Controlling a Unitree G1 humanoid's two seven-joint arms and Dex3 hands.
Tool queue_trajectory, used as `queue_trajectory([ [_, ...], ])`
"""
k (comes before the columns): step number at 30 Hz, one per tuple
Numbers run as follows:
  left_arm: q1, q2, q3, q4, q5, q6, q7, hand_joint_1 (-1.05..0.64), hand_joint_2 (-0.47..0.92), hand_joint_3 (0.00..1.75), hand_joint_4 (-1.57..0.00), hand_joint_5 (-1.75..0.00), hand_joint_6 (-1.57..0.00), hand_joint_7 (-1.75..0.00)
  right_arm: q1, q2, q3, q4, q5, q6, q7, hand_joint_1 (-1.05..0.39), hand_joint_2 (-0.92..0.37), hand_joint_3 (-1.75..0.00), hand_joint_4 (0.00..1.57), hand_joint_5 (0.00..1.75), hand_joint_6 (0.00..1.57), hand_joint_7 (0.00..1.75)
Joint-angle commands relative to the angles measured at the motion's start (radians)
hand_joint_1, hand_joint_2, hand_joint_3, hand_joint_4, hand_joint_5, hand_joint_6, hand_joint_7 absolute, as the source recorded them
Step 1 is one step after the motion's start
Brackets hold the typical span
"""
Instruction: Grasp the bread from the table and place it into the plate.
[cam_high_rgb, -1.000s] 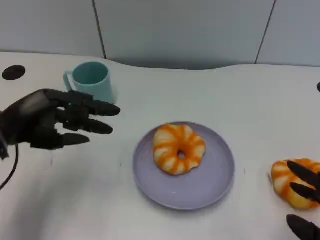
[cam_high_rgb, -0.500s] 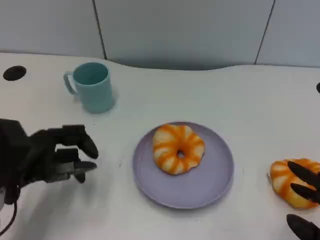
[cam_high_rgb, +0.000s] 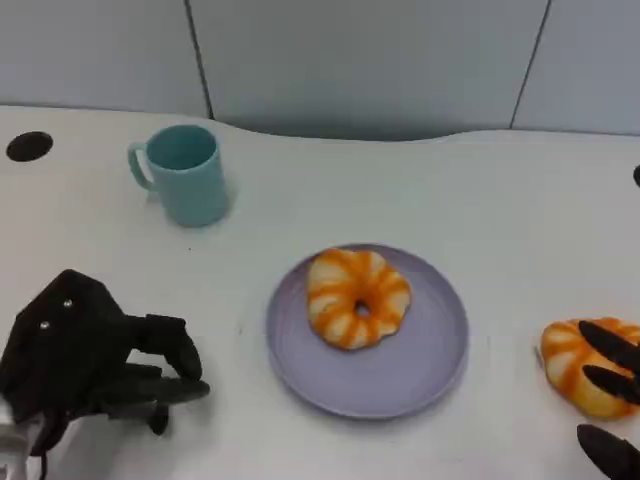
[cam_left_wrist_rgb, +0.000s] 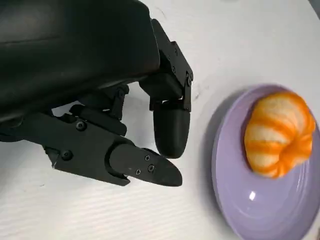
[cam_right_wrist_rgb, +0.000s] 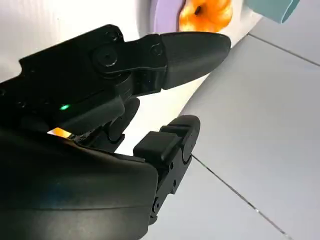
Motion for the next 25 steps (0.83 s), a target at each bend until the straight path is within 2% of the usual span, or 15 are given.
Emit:
queue_trajectory([
  [1,0.001,0.000,-0.014,-0.005,0.025,-0.018,0.025,-0.41,0.92,0.04,-0.74,-1.74,-0.62,-1.73,-0.019,-0.025,-0.018,0.036,0.006,-0.024,-0.010,-0.35,-0.92,-0.35,0.86,0.01,0.64,0.01],
  [9,-0.006,-0.019,-0.012,0.025,0.025,-0.059,0.052,-0.40,0.90,0.01,-0.81,-1.75,-0.67,-1.75,-0.036,-0.027,-0.015,0.062,0.013,-0.036,-0.009,-0.35,-0.92,-0.33,0.88,0.02,0.65,0.01],
  [16,-0.021,-0.035,-0.003,0.051,0.016,-0.053,0.068,-0.36,0.88,0.00,-0.83,-1.75,-0.68,-1.75,-0.043,-0.023,-0.011,0.067,0.017,-0.029,-0.005,-0.34,-0.92,-0.33,0.89,0.02,0.67,0.01],
  [25,-0.012,-0.035,-0.025,0.066,0.052,-0.111,0.092,-0.33,0.88,0.01,-0.85,-1.75,-0.70,-1.75,-0.025,-0.023,-0.004,0.080,0.004,-0.057,-0.009,-0.35,-0.92,-0.33,0.86,0.01,0.67,0.01],
])
